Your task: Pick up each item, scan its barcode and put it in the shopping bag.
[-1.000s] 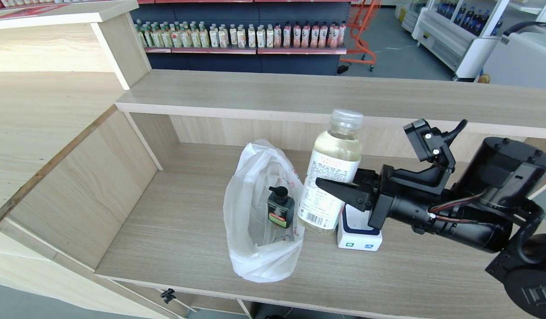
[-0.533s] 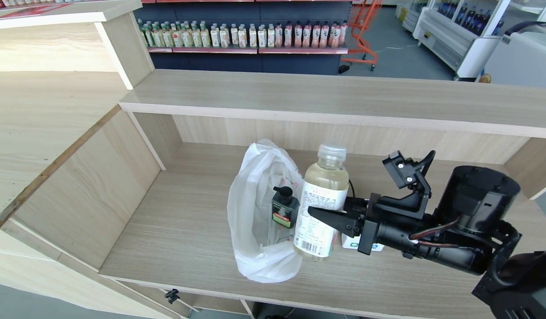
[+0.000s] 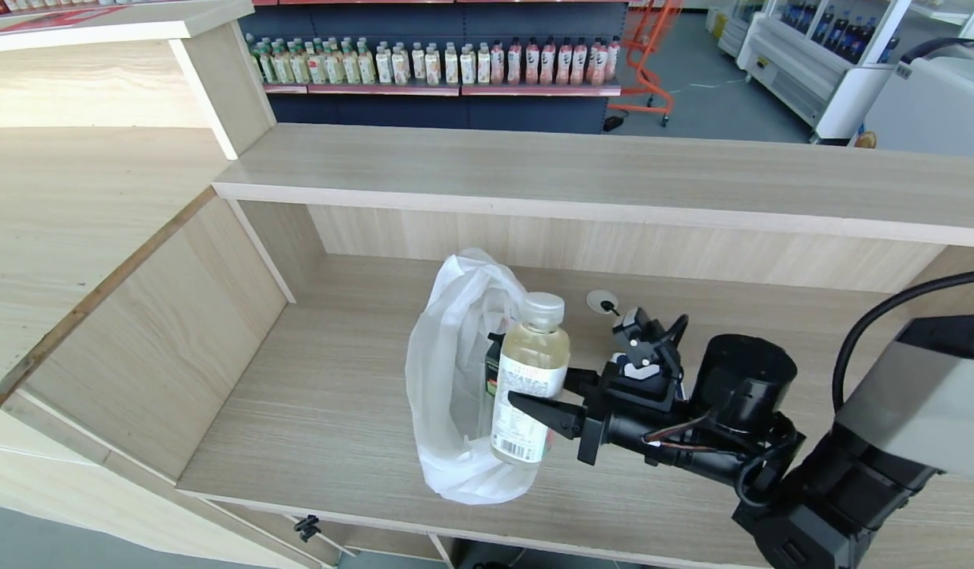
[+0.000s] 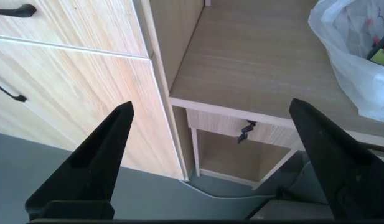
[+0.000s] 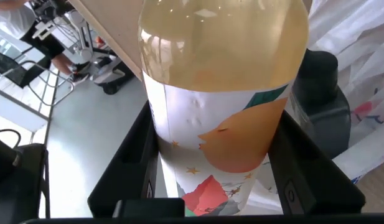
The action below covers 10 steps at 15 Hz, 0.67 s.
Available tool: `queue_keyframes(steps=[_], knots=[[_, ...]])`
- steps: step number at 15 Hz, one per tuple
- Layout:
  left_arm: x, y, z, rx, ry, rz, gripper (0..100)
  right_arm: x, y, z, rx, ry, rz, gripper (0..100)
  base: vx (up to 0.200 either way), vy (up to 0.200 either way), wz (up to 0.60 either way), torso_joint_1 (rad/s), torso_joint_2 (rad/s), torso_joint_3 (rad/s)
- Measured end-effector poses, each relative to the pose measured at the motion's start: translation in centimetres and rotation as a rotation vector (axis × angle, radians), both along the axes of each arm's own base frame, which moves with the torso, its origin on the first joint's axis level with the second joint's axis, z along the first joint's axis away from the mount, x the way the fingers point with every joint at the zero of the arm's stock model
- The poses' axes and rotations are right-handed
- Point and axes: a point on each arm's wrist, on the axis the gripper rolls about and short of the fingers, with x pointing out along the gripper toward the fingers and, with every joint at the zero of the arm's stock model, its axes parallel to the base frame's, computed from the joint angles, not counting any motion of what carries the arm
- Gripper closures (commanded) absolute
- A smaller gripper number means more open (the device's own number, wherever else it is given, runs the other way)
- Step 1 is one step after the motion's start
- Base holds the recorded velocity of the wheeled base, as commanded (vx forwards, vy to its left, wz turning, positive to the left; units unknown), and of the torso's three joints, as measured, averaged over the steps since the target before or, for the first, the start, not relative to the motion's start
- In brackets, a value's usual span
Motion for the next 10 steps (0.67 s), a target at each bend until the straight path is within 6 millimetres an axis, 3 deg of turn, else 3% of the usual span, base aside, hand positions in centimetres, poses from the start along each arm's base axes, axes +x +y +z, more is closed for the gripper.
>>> queue_keyframes(steps=[4,10], knots=[[0.0,0.0,0.0,0.000,0.000,0.000,0,0.9,1.4,-2.7,-0.042,0.016,0.083,100,0.000,0.000,0.00,0.000,0.00,0.000],[0.0,0.0,0.0,0.000,0.000,0.000,0,3.5,2.4,-3.3,-0.020,-0.029,0.078,100,0.000,0.000,0.00,0.000,0.00,0.000]])
